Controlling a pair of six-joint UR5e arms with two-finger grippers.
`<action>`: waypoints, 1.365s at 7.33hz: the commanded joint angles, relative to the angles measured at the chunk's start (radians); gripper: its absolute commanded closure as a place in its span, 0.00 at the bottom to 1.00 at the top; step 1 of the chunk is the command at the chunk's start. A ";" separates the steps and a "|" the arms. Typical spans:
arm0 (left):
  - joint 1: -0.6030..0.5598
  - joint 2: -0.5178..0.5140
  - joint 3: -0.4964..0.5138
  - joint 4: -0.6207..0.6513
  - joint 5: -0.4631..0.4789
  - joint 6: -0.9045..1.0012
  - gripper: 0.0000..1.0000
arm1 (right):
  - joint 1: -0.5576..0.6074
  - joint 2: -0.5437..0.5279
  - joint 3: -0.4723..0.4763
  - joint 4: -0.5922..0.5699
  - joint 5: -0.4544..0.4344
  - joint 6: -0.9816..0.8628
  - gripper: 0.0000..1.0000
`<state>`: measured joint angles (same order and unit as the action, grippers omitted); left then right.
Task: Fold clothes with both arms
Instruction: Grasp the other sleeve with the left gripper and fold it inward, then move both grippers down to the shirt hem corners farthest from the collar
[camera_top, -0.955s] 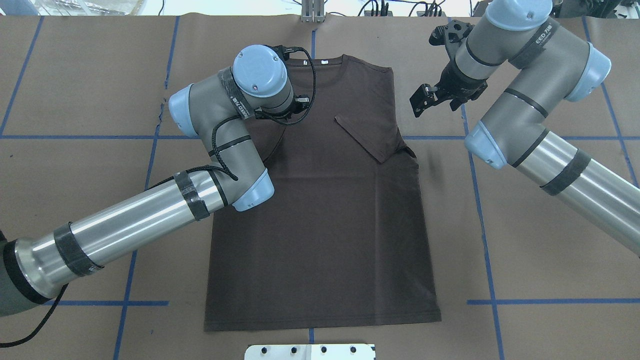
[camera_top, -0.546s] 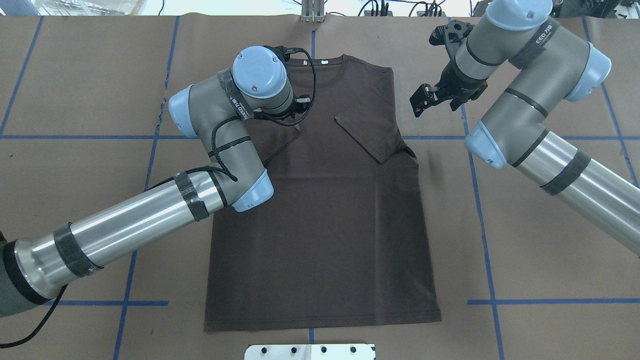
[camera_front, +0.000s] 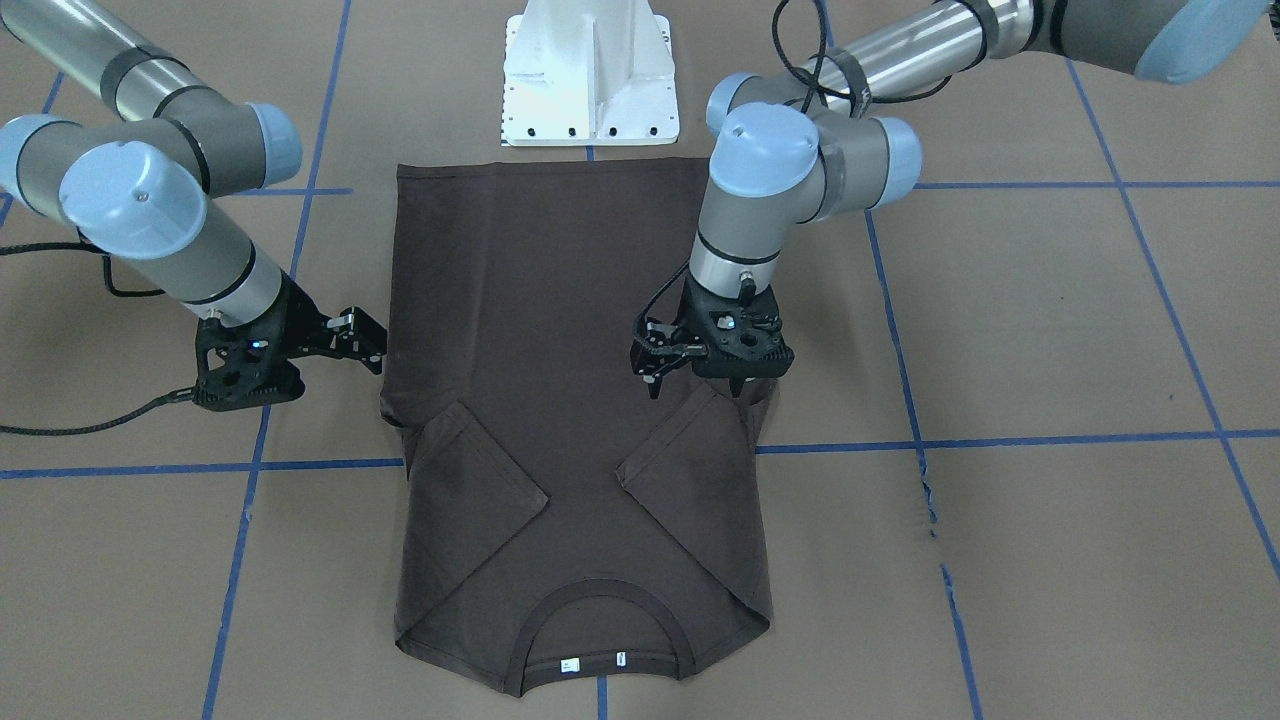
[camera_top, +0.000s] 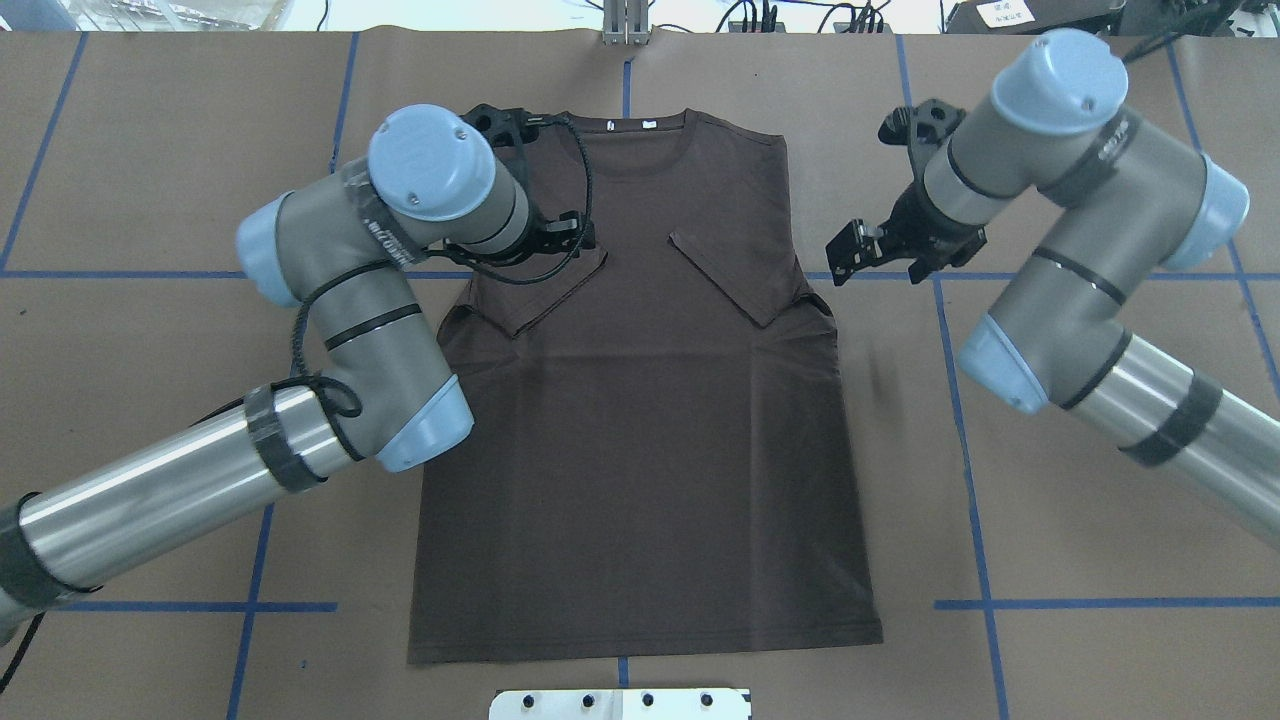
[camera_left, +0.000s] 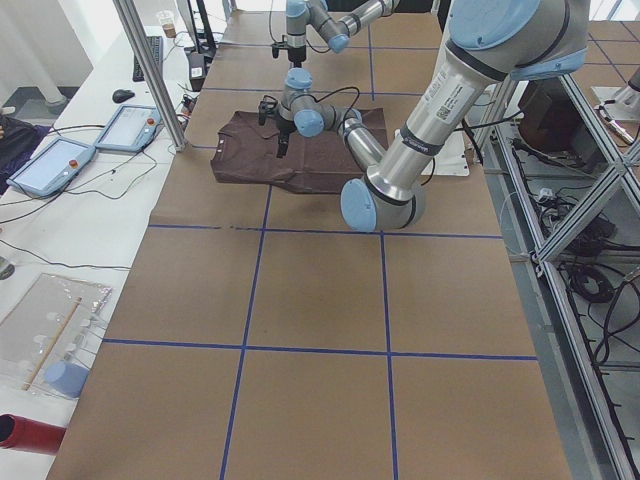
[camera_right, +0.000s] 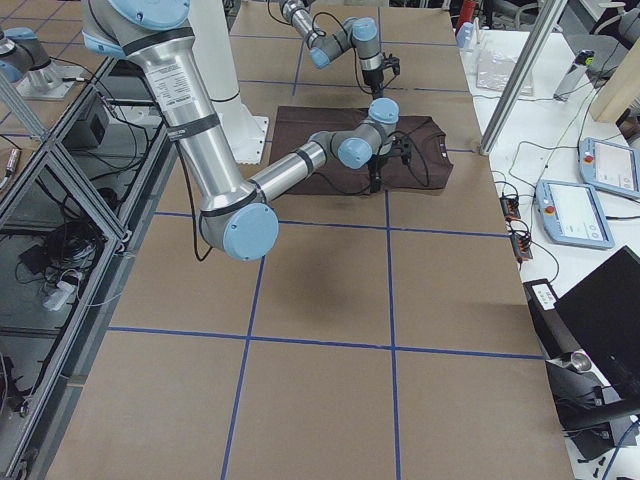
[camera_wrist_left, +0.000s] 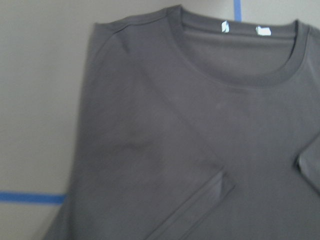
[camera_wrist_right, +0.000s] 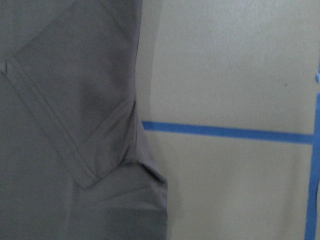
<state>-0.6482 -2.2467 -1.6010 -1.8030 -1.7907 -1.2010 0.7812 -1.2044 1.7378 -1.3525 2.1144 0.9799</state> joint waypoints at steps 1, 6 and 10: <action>0.002 0.128 -0.230 0.094 -0.015 0.032 0.00 | -0.213 -0.180 0.255 0.006 -0.201 0.213 0.00; 0.024 0.193 -0.385 0.184 -0.022 0.024 0.00 | -0.627 -0.375 0.301 0.199 -0.501 0.554 0.00; 0.024 0.185 -0.390 0.185 -0.022 0.027 0.00 | -0.662 -0.391 0.307 0.185 -0.510 0.579 0.21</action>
<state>-0.6245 -2.0596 -1.9885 -1.6186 -1.8132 -1.1736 0.1224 -1.5846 2.0432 -1.1653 1.6003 1.5559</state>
